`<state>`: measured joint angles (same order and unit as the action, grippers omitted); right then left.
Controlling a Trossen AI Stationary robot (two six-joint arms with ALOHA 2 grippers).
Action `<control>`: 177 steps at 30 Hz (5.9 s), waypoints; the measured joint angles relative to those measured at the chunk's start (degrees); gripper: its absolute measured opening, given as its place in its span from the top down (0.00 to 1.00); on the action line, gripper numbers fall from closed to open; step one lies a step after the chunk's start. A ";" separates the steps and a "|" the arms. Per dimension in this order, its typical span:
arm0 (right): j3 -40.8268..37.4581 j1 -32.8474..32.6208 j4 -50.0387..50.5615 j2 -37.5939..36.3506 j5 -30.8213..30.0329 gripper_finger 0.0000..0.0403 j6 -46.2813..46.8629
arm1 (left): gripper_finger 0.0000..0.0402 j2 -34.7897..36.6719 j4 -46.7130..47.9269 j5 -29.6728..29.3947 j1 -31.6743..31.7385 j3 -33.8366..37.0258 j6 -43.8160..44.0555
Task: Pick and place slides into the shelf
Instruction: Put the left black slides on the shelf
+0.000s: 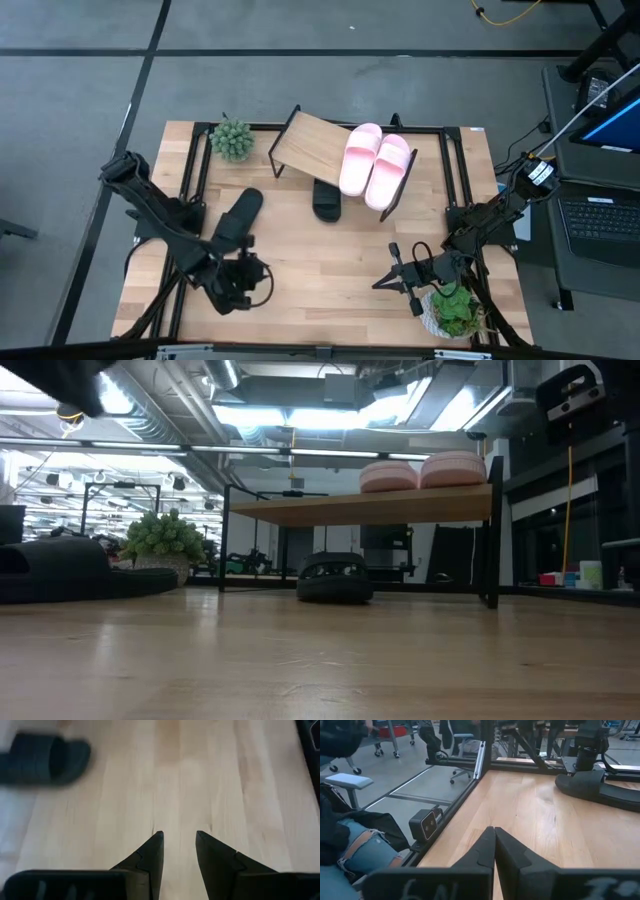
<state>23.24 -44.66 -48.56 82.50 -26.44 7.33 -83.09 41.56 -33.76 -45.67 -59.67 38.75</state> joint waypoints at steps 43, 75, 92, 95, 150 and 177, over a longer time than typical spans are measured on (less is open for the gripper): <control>0.00 2.78 0.02 0.02 0.00 0.97 -0.09 | 0.74 -0.57 19.31 18.26 -4.79 15.64 21.17; 0.00 3.33 0.02 0.02 0.00 0.97 0.04 | 0.74 -0.57 16.25 20.18 -4.70 16.49 23.73; 0.00 3.41 0.00 0.02 0.00 0.97 0.11 | 0.72 -0.57 16.24 17.58 -2.56 16.49 27.12; 0.00 3.41 0.00 0.02 0.00 0.97 0.11 | 0.67 -0.57 16.24 17.45 -2.56 16.49 27.12; -0.02 3.41 -0.04 0.02 0.00 0.97 1.21 | 0.53 -21.72 43.02 14.80 -16.18 -8.98 37.33; -0.02 3.39 -0.02 0.02 0.00 0.97 1.16 | 0.53 -22.33 34.65 9.00 -16.11 -1.13 36.09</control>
<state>23.22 -41.28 -48.58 82.52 -26.44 8.49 -105.43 76.21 -24.76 -61.78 -60.80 74.84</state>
